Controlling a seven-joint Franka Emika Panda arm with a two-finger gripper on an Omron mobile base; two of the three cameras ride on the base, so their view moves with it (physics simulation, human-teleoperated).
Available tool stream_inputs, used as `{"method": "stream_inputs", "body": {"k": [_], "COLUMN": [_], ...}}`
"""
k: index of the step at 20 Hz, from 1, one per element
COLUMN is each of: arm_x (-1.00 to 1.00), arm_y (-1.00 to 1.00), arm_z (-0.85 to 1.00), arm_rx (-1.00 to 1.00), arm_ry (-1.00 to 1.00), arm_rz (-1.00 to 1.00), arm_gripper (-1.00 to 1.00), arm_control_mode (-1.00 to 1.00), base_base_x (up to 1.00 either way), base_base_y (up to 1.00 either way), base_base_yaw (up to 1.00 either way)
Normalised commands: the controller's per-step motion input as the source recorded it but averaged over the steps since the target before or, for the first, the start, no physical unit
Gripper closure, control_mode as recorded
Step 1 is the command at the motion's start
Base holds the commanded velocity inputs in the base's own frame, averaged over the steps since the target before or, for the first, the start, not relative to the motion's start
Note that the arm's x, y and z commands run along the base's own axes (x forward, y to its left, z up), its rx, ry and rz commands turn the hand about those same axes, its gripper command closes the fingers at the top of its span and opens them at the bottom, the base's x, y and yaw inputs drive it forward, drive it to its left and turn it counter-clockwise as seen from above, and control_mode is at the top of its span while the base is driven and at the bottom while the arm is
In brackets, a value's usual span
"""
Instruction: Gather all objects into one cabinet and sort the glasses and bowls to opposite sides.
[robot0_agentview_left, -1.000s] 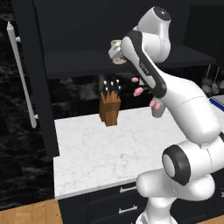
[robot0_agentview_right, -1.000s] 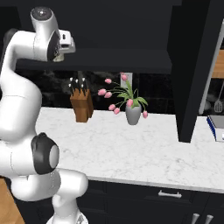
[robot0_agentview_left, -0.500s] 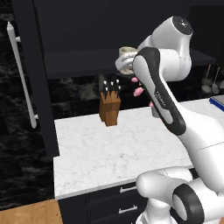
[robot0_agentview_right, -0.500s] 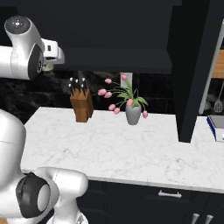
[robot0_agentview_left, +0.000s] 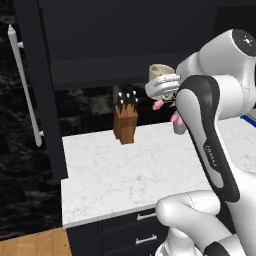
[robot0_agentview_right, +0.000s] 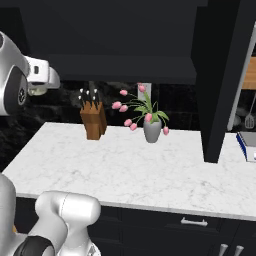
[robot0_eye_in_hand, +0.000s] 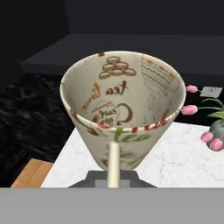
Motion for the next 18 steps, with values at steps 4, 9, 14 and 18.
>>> {"method": "stream_inputs", "body": {"k": [4,9,14,18], "arm_x": [-0.23,0.0,-0.48,-0.17], "arm_y": [0.0,0.0,-0.04,0.0], "arm_z": [0.0,0.0,-0.07,-0.04], "arm_rx": [0.02,0.0,0.02,0.0], "arm_ry": [0.0,0.0,0.0,0.0], "arm_rz": [0.0,0.0,-0.01,0.0], "arm_gripper": [1.0,1.0,1.0,1.0], "arm_control_mode": [-1.0,-1.0,-1.0,1.0], "base_base_x": [0.0,0.0,0.0,-0.47], "base_base_y": [0.0,0.0,0.0,-0.04], "base_base_yaw": [0.0,0.0,0.0,-0.01]}}
